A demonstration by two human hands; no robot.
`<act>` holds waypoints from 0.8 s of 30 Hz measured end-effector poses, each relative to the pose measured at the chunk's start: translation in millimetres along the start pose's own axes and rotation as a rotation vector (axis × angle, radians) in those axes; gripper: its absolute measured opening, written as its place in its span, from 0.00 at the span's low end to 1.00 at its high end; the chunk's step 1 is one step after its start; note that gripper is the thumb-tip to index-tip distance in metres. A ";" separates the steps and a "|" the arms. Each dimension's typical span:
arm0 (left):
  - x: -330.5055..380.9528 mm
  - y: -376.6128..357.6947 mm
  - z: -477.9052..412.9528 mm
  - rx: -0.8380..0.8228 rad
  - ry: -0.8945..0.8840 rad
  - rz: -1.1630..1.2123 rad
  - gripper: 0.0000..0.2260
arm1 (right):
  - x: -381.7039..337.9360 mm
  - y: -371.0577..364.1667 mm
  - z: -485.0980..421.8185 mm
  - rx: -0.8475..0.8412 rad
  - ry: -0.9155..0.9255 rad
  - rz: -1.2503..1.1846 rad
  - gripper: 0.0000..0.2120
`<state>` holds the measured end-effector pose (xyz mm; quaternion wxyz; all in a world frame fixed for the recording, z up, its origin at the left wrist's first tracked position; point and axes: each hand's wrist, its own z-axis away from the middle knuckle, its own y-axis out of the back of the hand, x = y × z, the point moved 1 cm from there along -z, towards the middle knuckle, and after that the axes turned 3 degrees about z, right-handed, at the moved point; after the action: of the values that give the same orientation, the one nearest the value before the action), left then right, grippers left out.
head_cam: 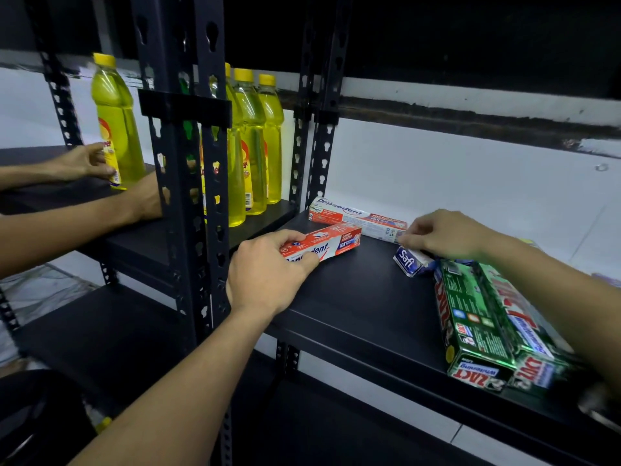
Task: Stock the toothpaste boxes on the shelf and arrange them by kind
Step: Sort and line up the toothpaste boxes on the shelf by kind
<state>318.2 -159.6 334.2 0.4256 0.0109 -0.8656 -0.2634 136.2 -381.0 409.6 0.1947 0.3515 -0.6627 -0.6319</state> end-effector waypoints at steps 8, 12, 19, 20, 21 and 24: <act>-0.2 0.6 -0.1 -0.002 -0.010 -0.005 0.15 | 0.5 3.7 27.4 -0.065 0.034 0.029 0.17; -0.6 -0.5 -0.6 0.000 -0.019 -0.010 0.15 | 5.1 0.1 37.7 -0.042 0.072 0.051 0.10; 5.0 8.2 4.9 -0.066 -0.033 -0.051 0.13 | -17.2 7.2 128.7 0.081 0.031 -0.102 0.19; 5.4 9.6 5.9 -0.086 -0.038 -0.054 0.13 | -17.1 3.5 140.9 0.106 0.015 -0.143 0.18; 6.5 11.7 6.5 -0.111 -0.036 -0.051 0.12 | -16.1 -0.4 149.9 0.140 0.001 -0.177 0.17; 13.3 21.3 4.3 -0.223 0.014 0.035 0.11 | -13.6 -8.5 161.0 0.190 -0.042 -0.174 0.16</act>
<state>310.9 -142.5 351.7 0.4350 -0.0499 -0.8279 -0.3505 34.2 -258.1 383.6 0.0911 0.4113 -0.6906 -0.5879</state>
